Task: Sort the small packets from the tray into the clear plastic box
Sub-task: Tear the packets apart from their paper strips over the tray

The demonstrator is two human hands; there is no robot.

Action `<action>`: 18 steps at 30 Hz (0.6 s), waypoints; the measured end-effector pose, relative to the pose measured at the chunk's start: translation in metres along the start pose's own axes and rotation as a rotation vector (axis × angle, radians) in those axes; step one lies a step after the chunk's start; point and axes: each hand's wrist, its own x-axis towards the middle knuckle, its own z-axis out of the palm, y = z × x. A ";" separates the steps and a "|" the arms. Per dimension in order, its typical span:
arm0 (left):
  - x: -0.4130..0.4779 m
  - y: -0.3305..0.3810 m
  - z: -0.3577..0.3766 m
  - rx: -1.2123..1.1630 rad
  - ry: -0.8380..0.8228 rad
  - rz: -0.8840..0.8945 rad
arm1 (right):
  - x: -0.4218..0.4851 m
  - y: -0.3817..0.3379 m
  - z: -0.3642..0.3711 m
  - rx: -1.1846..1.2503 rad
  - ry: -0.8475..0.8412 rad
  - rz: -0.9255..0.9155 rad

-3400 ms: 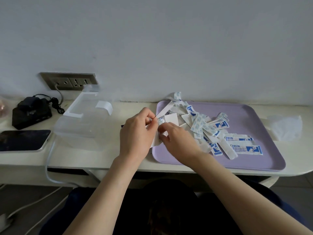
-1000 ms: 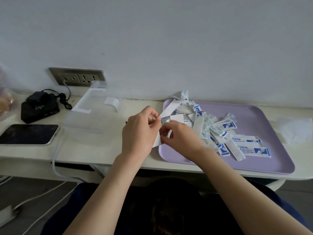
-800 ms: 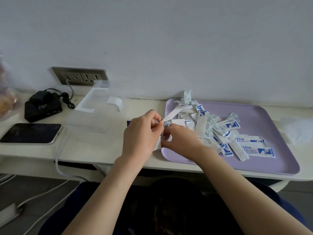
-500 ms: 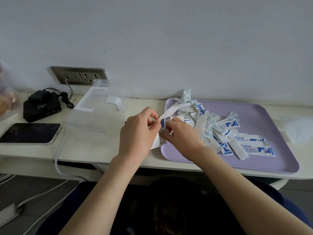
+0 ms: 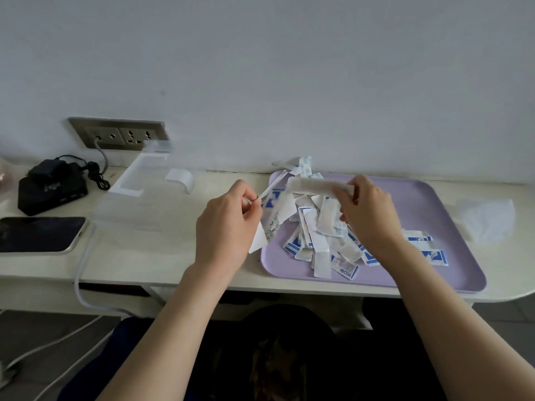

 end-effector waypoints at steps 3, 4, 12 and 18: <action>0.000 0.002 0.002 -0.006 0.009 0.003 | 0.005 0.016 -0.011 -0.101 0.068 0.089; 0.000 0.002 0.003 -0.007 0.009 0.001 | 0.007 0.021 -0.013 -0.130 0.068 0.106; -0.003 0.012 0.011 -0.020 -0.002 0.018 | -0.010 0.011 -0.004 -0.115 -0.089 -0.088; -0.004 0.015 0.011 -0.040 0.005 0.046 | -0.027 -0.023 0.023 -0.028 -0.346 -0.267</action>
